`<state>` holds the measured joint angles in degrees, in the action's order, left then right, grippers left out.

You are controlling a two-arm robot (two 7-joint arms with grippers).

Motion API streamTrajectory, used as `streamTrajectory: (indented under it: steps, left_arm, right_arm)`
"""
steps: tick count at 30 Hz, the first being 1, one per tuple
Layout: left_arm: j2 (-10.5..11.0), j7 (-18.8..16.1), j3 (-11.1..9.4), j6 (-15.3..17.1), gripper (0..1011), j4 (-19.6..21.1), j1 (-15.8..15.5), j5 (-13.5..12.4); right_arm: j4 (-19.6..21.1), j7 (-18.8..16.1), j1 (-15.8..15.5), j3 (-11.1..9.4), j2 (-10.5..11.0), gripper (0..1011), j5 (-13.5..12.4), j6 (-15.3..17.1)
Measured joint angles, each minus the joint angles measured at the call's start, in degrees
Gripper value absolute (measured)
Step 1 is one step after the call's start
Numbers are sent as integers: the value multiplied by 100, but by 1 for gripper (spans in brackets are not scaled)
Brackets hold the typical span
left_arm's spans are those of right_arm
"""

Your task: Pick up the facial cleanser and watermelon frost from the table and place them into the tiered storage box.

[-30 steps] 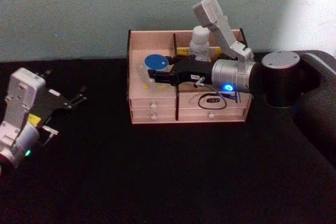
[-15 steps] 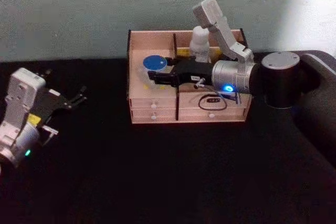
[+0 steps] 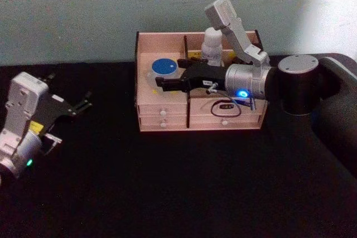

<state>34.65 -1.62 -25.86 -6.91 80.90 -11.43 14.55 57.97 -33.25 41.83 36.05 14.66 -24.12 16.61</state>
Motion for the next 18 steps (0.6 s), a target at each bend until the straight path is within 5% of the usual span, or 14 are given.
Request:
streamTrajectory:
  steps: [8, 18]
  left_arm:
    - [0, 0, 0, 0, 1001, 0, 0, 0]
    - [0, 0, 0, 0, 1002, 0, 0, 0]
  right_arm:
    - [140, 9, -56, -8, 46, 1002, 19, -20]
    - [1318, -20, -586, -218, 608, 1002, -164, 153]
